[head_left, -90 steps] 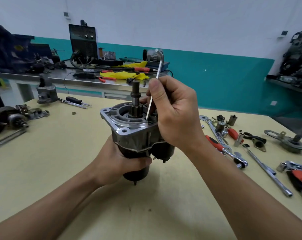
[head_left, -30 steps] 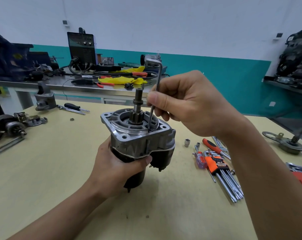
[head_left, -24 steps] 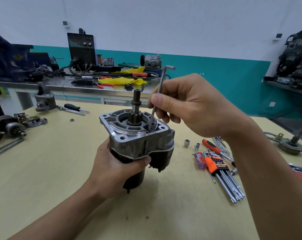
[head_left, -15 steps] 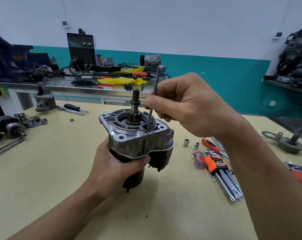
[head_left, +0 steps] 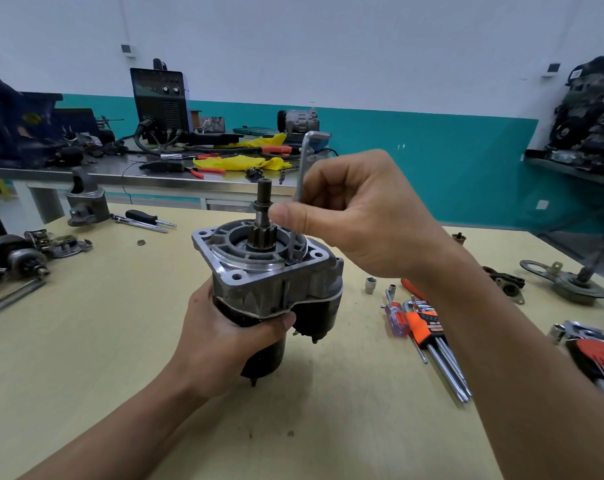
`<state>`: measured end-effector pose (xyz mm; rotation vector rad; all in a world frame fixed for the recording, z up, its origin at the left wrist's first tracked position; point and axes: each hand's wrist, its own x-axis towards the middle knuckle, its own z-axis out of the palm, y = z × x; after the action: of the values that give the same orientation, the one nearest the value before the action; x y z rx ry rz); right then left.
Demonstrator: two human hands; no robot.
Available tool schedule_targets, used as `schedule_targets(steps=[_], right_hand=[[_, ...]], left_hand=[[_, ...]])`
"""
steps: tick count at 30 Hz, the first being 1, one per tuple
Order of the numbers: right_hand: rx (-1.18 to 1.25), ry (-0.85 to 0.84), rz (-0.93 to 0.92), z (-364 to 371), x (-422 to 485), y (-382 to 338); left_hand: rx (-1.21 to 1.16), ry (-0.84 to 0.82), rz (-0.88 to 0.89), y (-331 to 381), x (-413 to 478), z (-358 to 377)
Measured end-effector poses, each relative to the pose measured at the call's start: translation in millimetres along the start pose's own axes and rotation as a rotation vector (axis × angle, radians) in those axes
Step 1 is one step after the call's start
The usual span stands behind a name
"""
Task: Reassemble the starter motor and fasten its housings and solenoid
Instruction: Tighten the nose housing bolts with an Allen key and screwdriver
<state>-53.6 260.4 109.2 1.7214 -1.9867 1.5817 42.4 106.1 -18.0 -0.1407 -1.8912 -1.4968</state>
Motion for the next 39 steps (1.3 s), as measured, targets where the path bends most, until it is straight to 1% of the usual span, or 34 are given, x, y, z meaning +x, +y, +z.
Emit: schedule_targets(steps=[2, 6, 13, 16, 19, 22, 26, 28, 34, 39], right_hand=[[0.029, -0.035, 0.035, -1.1, -0.4, -0.8], [0.177, -0.059, 0.019, -6.6, -0.7, -7.4], [0.23, -0.041, 0.059, -9.3, -0.6, -9.9], [0.219, 0.01, 0.027, -5.9, 0.6, -9.5], [0.21, 0.129, -0.009, 0.5, 1.1, -6.9], [0.185, 0.206, -0.009, 6.0, 1.7, -6.6], [0.275, 0.267, -0.033, -3.2, 1.7, -12.2], [0.276, 0.248, -0.036, -9.9, 0.8, -15.9], [0.141, 0.044, 0.032, -13.4, -1.1, -15.4], [0.125, -0.027, 0.052, -13.4, -2.2, -14.8]], left_hand=[[0.001, 0.003, -0.002, -0.1, 0.1, -0.6], [-0.013, -0.005, 0.006, 1.7, -0.2, -0.3], [-0.018, -0.022, 0.008, 2.5, 0.5, 0.3], [-0.027, -0.021, 0.01, 2.1, 0.8, 0.4], [-0.033, -0.021, 0.011, 1.7, 1.0, 0.9], [-0.04, -0.017, 0.009, 0.9, 0.6, 0.6], [-0.048, -0.02, 0.008, 0.5, 0.9, -0.2], [-0.044, -0.023, 0.008, 0.7, 1.2, -0.4], [-0.047, -0.025, 0.008, 1.8, 0.6, -0.3], [-0.048, -0.017, 0.004, 2.1, 0.7, -0.6]])
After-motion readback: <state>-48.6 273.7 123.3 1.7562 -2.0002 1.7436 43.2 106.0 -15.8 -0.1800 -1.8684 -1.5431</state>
